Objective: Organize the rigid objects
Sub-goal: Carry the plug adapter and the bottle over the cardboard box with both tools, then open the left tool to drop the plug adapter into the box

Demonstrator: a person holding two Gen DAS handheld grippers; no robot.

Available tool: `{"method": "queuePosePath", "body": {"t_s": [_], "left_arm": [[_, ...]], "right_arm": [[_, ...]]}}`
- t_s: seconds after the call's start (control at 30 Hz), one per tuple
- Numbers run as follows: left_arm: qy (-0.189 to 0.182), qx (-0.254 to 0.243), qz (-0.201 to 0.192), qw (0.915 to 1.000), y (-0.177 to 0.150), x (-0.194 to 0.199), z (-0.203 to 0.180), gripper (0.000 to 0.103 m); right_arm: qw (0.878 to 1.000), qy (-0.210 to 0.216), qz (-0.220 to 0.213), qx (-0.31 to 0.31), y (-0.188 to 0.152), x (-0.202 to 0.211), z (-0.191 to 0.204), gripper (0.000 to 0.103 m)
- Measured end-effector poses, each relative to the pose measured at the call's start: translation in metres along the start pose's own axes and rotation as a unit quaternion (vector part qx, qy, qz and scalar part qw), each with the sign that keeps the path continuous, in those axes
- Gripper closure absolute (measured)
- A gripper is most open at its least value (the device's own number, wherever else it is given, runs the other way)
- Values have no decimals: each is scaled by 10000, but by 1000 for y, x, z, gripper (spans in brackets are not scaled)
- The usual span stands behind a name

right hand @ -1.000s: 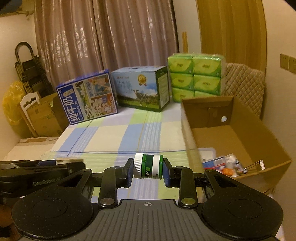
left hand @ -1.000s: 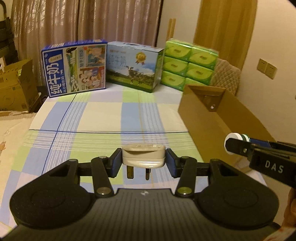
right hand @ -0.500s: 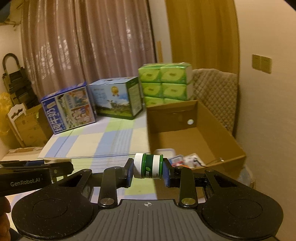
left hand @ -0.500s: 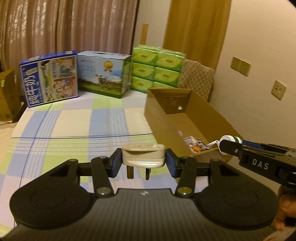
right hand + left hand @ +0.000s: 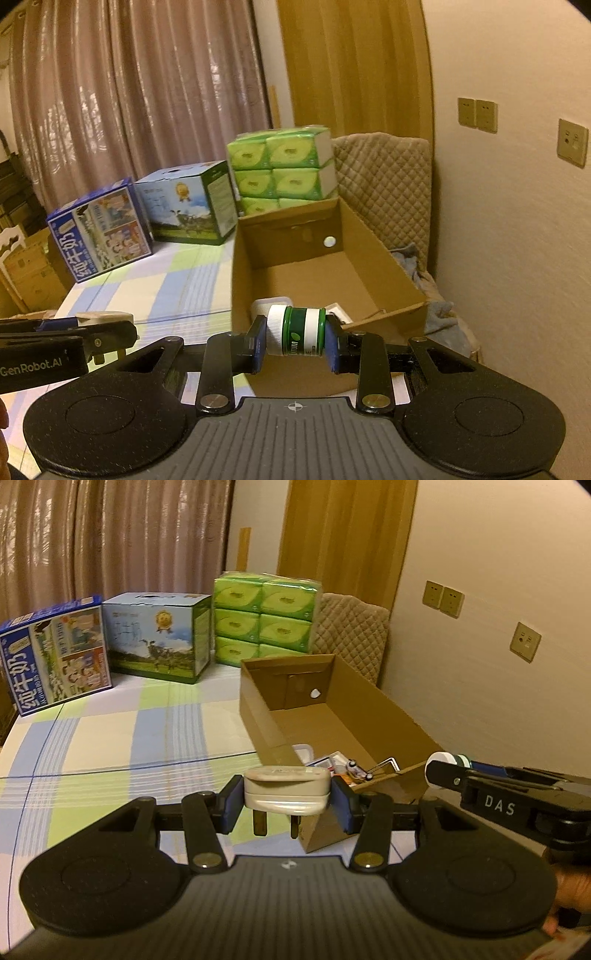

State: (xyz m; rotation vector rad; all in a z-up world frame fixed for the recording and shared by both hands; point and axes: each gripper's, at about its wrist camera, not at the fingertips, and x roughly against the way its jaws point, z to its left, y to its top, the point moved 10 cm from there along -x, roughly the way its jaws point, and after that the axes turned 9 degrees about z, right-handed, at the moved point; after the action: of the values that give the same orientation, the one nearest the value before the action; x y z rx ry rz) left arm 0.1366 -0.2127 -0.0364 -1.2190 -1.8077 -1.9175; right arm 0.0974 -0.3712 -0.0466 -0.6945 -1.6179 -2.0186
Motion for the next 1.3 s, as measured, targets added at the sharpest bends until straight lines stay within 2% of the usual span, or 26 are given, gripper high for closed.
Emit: {"method": "queuePosePath", "body": {"t_s": [0.43, 0.83, 1.3], "left_arm": [[-187, -187, 83, 9996, 20, -29, -33, 58], [-357, -243, 232, 9988, 45, -76, -55, 58], [-433, -269, 433, 9978, 60, -126, -58, 58]], "right_arm": [[9998, -142, -61, -111, 17, -5, -37, 74], [9997, -243, -61, -48, 41, -35, -64, 74], [9994, -328, 62, 38, 60, -72, -81, 74]]}}
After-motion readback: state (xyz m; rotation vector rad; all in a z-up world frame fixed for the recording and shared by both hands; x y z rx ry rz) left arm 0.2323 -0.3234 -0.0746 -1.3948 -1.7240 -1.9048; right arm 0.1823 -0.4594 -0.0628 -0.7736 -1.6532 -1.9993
